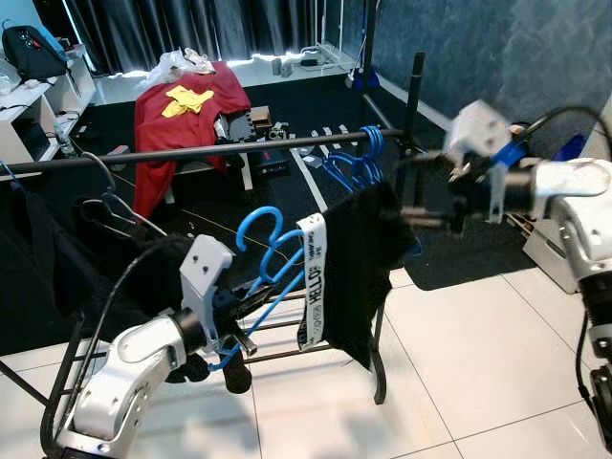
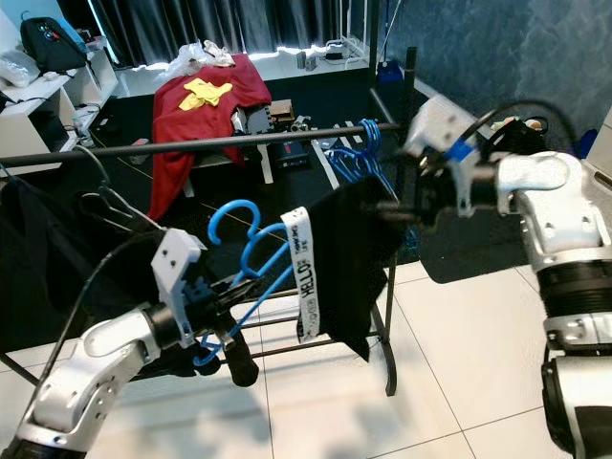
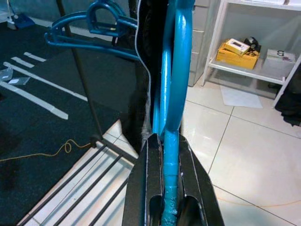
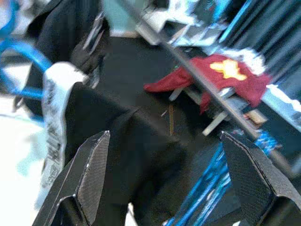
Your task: Hang hanger
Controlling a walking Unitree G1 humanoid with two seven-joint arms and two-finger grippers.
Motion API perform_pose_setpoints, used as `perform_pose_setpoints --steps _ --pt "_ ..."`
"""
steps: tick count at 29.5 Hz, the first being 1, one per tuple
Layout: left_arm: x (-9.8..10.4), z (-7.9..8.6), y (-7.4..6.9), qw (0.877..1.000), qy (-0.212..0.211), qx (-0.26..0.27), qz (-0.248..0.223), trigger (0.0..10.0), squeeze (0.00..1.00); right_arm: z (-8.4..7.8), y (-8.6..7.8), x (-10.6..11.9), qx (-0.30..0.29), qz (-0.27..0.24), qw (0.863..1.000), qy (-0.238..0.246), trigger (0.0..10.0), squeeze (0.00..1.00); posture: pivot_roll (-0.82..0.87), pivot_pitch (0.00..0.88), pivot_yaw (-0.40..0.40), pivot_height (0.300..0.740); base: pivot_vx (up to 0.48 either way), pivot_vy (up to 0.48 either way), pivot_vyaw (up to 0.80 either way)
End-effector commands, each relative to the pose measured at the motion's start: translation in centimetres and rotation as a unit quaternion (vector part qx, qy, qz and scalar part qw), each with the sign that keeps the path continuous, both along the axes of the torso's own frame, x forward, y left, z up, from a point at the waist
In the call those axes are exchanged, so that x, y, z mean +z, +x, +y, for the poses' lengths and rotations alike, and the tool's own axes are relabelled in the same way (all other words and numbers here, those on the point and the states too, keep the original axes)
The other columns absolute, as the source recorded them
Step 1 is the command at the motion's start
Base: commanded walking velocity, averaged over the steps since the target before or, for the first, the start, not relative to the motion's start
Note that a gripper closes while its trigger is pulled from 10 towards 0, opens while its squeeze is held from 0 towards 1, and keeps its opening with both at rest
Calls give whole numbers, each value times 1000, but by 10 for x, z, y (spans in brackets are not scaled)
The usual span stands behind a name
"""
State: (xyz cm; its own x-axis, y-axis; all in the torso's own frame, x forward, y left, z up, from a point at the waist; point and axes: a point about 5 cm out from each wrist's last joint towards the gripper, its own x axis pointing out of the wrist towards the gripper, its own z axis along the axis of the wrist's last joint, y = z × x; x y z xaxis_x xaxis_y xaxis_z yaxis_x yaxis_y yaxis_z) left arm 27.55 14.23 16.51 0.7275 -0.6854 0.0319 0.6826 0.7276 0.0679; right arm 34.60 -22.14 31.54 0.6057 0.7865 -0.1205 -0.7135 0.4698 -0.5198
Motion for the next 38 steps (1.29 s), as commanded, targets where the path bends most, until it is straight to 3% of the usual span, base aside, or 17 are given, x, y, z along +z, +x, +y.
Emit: perform_pose_setpoints --steps 1,2,3,5,6,8,9,11,13,14,17,18,23,24,25,26,38 --pt "8 5 -3 999 -27 -2 -18 0 0 -7 4 6 -31 -26 997 60 10000 773 -121 30 30 740 0 0 0" --pt "8 5 -3 999 -27 -2 -18 0 0 -7 4 6 -31 -26 997 60 10000 773 -121 30 30 740 0 0 0" --pt "13 6 -5 999 -40 -12 -29 0 0 -11 6 7 -49 -32 994 98 10000 761 -121 30 30 740 0 0 0" --pt "17 6 -6 998 -49 -19 -37 0 0 -14 7 8 -59 -34 990 121 10000 761 -125 29 28 740 0 0 0" --pt "23 6 -9 996 -61 -34 -49 0 0 -14 8 0 -59 -19 986 154 10000 541 -125 32 28 740 0 0 0" --pt "27 6 -12 995 -69 -44 -56 0 0 -14 8 -5 -58 -8 983 173 10000 541 -125 32 28 740 0 0 0" --pt "32 7 -16 993 -70 -65 -63 0 0 -11 6 -17 -40 18 979 199 10000 0 -125 32 26 740 0 0 0" --pt "37 8 -20 992 -71 -83 -67 0 0 -10 3 -27 -22 39 972 230 10000 0 -121 31 24 740 0 0 0" --pt "37 8 -20 992 -71 -83 -67 0 0 -10 3 -27 -22 39 972 230 10000 0 -121 31 24 740 0 0 0" --pt "39 11 -22 991 -65 -92 -69 0 0 -9 0 -34 0 57 965 255 10000 0 -121 31 25 740 0 0 0" --pt "39 11 -22 991 -65 -92 -69 0 0 -9 0 -34 0 57 965 255 10000 0 -121 31 25 740 0 0 0" --pt "43 14 -24 991 -63 -96 -73 0 0 -8 -4 -38 23 73 958 276 10000 0 -117 27 24 740 0 0 0" --pt "48 18 -24 990 -62 -95 -82 0 0 -7 -8 -43 45 90 953 287 10000 0 -118 23 23 740 0 0 0" --pt "49 18 -24 990 -64 -95 -85 0 0 -6 -9 -45 51 95 951 290 2863 0 -117 21 25 740 0 0 0" --pt "49 18 -24 990 -64 -95 -85 0 0 -6 -9 -45 51 95 951 290 2863 0 -117 21 25 740 0 0 0" --pt "49 17 -24 990 -65 -96 -86 0 0 -5 -9 -46 58 96 948 296 0 0 -117 22 25 740 0 0 0" --pt "47 24 -23 992 -54 -82 -79 0 0 -10 -11 -43 47 87 935 340 0 0 -114 23 28 740 0 0 0"
